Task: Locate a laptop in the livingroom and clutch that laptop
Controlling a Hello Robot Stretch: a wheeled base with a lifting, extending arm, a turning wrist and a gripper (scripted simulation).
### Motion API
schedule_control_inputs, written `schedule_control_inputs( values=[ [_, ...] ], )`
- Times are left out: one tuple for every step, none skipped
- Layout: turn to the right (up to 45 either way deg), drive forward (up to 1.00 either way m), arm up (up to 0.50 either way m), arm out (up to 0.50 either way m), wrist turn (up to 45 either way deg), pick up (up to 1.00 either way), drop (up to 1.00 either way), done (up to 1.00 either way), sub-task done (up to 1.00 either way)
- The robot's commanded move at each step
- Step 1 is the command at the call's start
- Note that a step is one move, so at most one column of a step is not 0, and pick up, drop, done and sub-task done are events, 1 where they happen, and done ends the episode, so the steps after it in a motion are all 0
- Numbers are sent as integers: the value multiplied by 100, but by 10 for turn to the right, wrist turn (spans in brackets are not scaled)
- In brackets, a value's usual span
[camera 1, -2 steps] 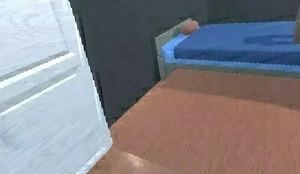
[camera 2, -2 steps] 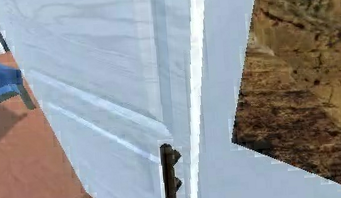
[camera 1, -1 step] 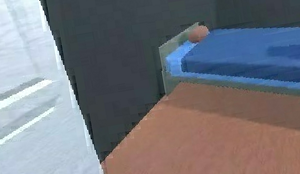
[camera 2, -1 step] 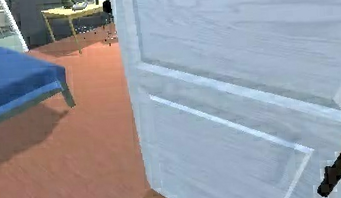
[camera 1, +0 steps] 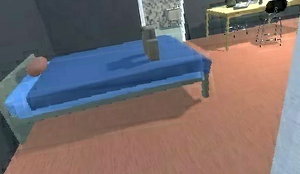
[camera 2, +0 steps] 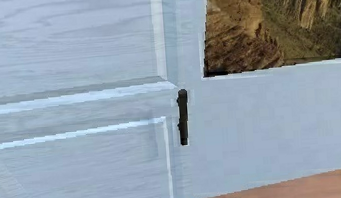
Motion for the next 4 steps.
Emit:
schedule_control_inputs(
  values=[
    [60, 0, 0, 0, 0, 0, 0, 0, 0],
    [0, 100, 0, 0, 0, 0, 0, 0, 0],
    [0, 60, 0, 0, 0, 0, 0, 0, 0],
    [450, 0, 0, 0, 0, 0, 0, 0, 0]
  ],
)
